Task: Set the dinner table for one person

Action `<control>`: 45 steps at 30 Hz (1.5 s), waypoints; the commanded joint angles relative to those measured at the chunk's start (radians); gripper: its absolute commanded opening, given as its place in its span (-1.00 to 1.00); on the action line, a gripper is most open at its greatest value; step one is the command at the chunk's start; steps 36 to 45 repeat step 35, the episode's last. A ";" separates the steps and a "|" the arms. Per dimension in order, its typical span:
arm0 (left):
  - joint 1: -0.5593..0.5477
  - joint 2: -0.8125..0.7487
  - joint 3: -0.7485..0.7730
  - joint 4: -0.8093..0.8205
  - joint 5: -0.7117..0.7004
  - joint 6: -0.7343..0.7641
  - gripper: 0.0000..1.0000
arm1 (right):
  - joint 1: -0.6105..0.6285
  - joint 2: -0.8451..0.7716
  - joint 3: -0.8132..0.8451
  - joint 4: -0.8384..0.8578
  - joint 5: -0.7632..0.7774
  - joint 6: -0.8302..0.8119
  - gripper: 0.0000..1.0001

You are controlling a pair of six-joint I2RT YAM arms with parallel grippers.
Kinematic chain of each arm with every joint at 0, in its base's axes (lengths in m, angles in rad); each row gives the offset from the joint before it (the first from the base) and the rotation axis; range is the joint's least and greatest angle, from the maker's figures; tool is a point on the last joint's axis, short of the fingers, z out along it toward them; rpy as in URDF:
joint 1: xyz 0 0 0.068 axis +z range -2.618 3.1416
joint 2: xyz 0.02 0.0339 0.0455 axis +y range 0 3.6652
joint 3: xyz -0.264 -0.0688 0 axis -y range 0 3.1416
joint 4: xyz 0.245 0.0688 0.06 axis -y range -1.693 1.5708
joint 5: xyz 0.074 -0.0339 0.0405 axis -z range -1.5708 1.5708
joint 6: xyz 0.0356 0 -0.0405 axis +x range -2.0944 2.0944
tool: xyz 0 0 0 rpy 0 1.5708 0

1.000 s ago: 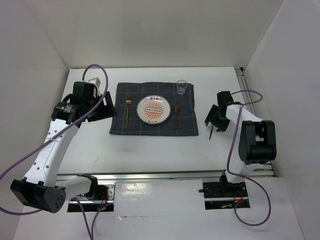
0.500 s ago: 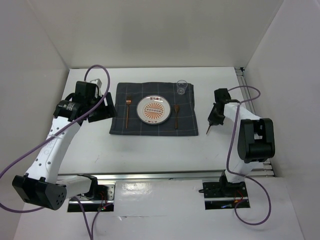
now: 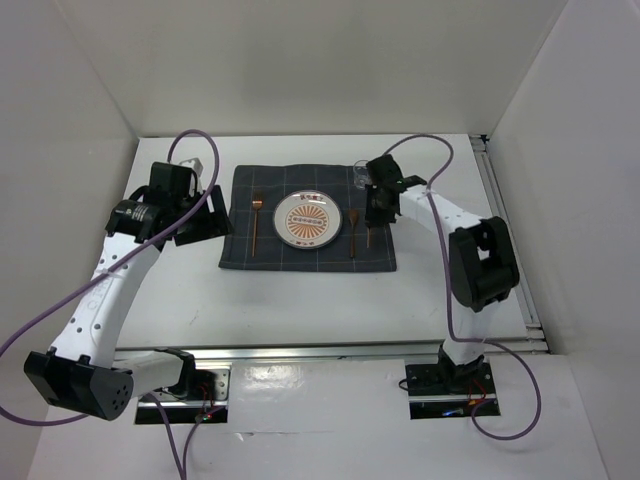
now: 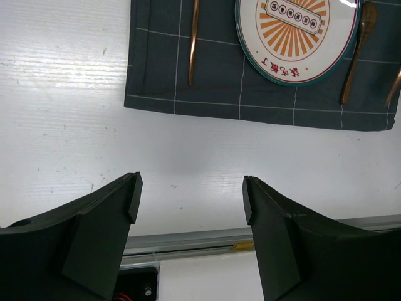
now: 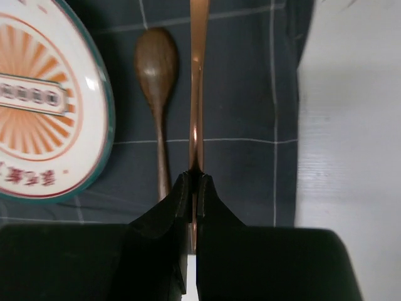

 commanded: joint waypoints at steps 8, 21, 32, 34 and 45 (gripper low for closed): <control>-0.004 -0.015 0.044 -0.028 -0.016 0.030 0.65 | 0.019 0.088 0.043 -0.027 0.020 0.014 -0.31; -0.004 -0.006 0.053 -0.019 0.026 0.030 0.65 | -0.160 -0.272 0.121 -0.159 0.149 0.059 1.00; -0.004 -0.006 0.053 0.003 0.053 0.030 0.65 | -0.378 -0.533 -0.193 -0.151 0.159 0.149 1.00; -0.004 -0.006 0.042 0.003 0.053 0.030 0.65 | -0.387 -0.542 -0.204 -0.151 0.150 0.094 0.92; -0.004 -0.006 0.042 0.012 0.053 0.030 0.65 | -0.388 -0.542 -0.204 -0.151 0.150 0.079 0.92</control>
